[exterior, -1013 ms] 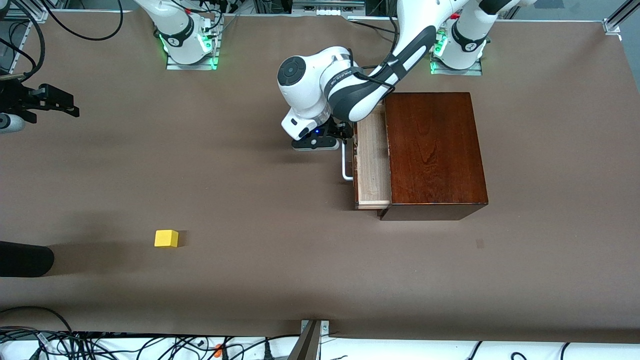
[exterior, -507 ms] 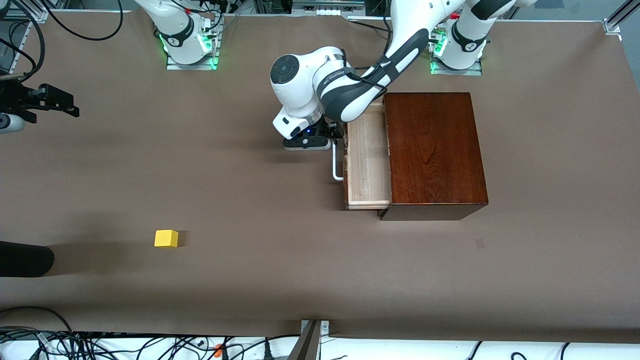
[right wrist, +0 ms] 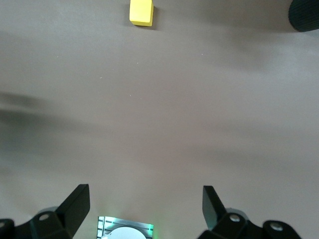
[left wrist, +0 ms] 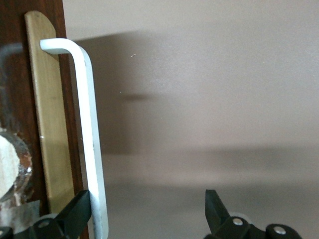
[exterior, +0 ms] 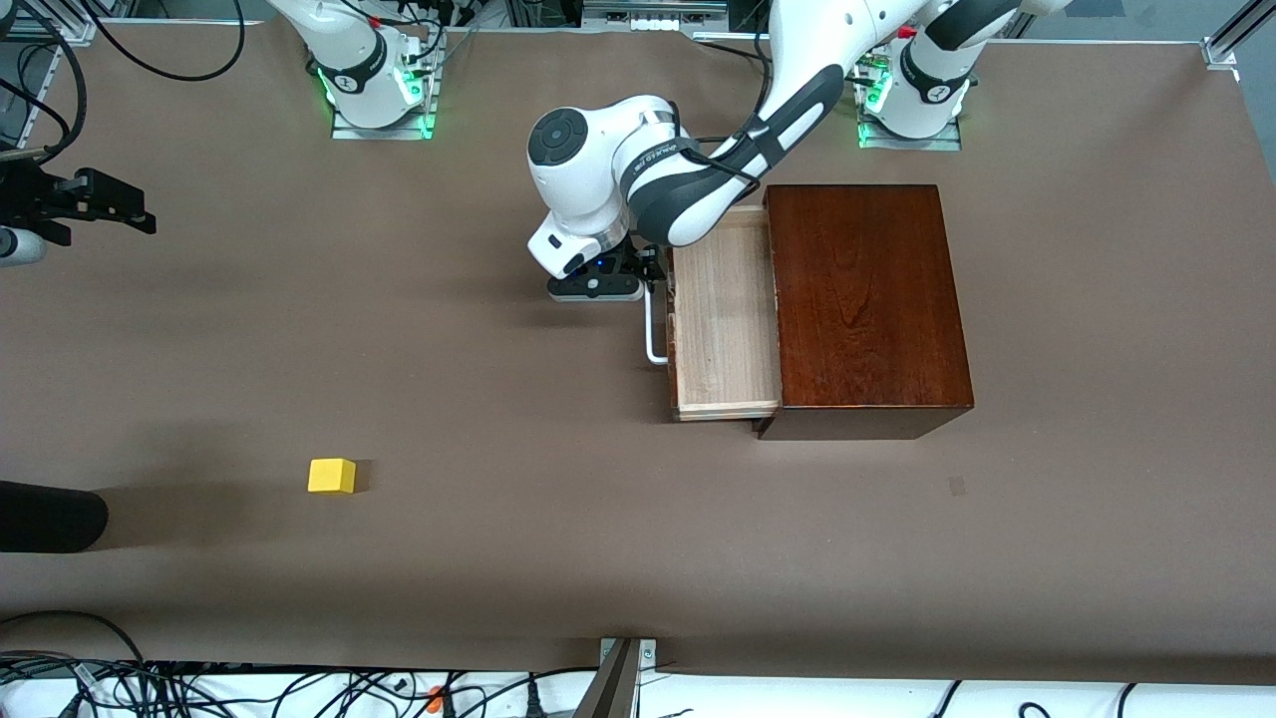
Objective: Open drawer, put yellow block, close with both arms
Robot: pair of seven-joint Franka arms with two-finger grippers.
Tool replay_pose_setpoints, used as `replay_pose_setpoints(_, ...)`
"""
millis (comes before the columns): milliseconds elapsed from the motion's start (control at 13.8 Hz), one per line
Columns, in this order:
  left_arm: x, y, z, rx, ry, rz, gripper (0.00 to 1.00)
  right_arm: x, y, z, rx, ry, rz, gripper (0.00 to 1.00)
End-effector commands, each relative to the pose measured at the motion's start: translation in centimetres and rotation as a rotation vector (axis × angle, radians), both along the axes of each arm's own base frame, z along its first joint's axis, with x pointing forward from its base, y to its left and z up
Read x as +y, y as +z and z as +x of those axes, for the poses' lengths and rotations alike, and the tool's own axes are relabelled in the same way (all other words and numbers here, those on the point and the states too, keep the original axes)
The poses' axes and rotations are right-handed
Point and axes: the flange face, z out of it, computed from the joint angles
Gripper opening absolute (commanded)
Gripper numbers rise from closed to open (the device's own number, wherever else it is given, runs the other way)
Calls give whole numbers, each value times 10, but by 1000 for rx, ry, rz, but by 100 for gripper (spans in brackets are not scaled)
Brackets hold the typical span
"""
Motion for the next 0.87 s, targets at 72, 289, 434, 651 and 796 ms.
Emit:
replay_pose_setpoints(72,-19,23,6,-16,14,-79,100,-2,2,-1,8,-9,4,100)
replay_pose_setpoints(289,4,90,19,-20,63,-130,100,-11,1,-2,19,-21,3,100)
replay_pose_setpoints(434,11,117,14,-16,71,-119,100,-17,-7,1,33,-35,5,100)
replay_pose_setpoints(651,50,175,28,7,115,-137,100,-28,-27,10,56,-50,2,100)
replay_pose_setpoints(796,115,232,47,68,107,-179,100,-34,-42,19,61,-53,2,100)
